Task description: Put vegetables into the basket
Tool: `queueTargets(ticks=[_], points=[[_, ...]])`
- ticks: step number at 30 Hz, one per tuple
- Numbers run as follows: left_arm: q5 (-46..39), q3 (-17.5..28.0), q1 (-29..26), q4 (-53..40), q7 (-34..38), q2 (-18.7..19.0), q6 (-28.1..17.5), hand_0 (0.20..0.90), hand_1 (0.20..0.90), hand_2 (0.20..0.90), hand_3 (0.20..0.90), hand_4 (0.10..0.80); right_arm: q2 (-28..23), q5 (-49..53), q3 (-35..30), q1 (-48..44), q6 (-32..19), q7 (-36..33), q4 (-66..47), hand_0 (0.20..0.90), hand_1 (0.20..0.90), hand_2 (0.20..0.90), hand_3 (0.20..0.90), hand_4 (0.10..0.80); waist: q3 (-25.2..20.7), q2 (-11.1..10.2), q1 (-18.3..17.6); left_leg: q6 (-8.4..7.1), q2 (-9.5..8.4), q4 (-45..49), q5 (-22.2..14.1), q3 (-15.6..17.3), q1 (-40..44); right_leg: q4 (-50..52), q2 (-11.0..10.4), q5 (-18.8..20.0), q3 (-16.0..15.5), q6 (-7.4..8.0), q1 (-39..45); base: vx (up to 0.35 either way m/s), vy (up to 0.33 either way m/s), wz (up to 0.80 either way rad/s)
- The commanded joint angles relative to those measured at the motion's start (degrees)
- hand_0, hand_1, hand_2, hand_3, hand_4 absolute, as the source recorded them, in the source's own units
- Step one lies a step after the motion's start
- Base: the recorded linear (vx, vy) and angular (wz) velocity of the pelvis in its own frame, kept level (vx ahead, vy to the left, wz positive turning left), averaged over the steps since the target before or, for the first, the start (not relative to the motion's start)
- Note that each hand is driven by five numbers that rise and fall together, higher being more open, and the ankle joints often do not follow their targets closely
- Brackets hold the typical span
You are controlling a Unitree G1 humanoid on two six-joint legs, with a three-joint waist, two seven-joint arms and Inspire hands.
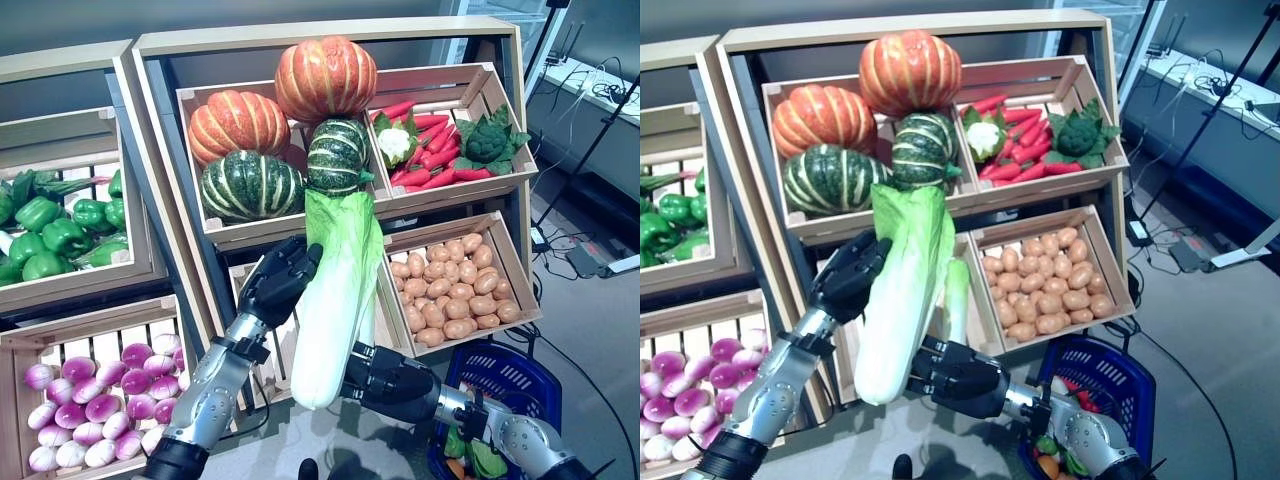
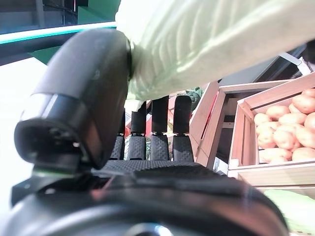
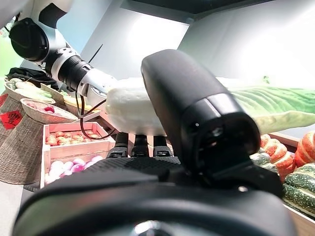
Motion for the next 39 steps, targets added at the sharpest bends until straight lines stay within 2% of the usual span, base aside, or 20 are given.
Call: queueTargets(ticks=[1, 9, 16, 24, 39], points=[[1.25, 1.31, -4.09, 1.50, -2.98, 0.14, -2.26, 0.300, 0.300, 0.300, 0.300, 0.400, 7.01, 13.73, -5.30, -6.67, -8.01, 8.56, -4.68, 0.900, 0.900, 0.900, 0.900, 0.800, -1.33, -1.82, 0.47, -3.64, 3.36, 0.48, -8.82, 0.99, 5.92, -1.65, -4.87, 6.74, 1.23, 1.74, -2.94, 0.000, 0.000, 0.00], [2.29, 2.98, -3.54, 1.23, -4.00, 0.03, -1.60, 0.300, 0.300, 0.300, 0.300, 0.400, 7.38, 15.03, -10.09, -5.34, -13.14, 4.84, -2.11, 0.900, 0.900, 0.900, 0.900, 0.800, -0.94, -1.69, 0.29, -3.43, 3.39, 0.48, -8.93, 1.11, 6.10, -1.14, -4.81, 6.40, 1.50, 1.62, -3.03, 0.000, 0.000, 0.00], [2.36, 4.80, -2.48, 1.16, -5.22, 0.81, -1.23, 0.300, 0.300, 0.300, 0.300, 0.400, 5.45, 11.21, -14.75, -2.70, -12.51, 2.99, 1.78, 0.900, 0.900, 0.900, 0.900, 0.800, -0.61, -1.87, -0.44, -3.57, 3.68, 0.48, -8.95, 1.54, 6.21, -1.18, -4.72, 6.43, 1.59, 1.69, -3.02, 0.000, 0.000, 0.00], [2.67, 5.46, -2.62, 0.84, -5.52, 1.32, -0.78, 0.300, 0.300, 0.300, 0.300, 0.400, 3.48, 8.30, -16.98, -2.61, -10.98, 3.40, 5.28, 0.900, 0.900, 0.900, 0.900, 0.800, -0.31, -2.17, -0.79, -3.67, 3.89, 0.48, -8.94, 1.75, 6.28, -1.20, -4.62, 6.59, 1.47, 1.72, -3.05, 0.001, -0.004, -0.01], [2.78, 3.32, -3.04, -0.04, -3.46, 1.21, -2.20, 0.300, 0.300, 0.300, 0.300, 0.400, 3.14, 1.20, -9.37, -3.39, -3.64, 5.65, -0.10, 0.900, 0.900, 0.900, 0.900, 0.800, -0.15, -2.33, -0.20, -3.83, 3.87, 0.48, -8.62, 1.44, 6.22, -1.35, -4.76, 6.83, 1.05, 1.67, -2.86, 0.002, -0.002, -0.01]])
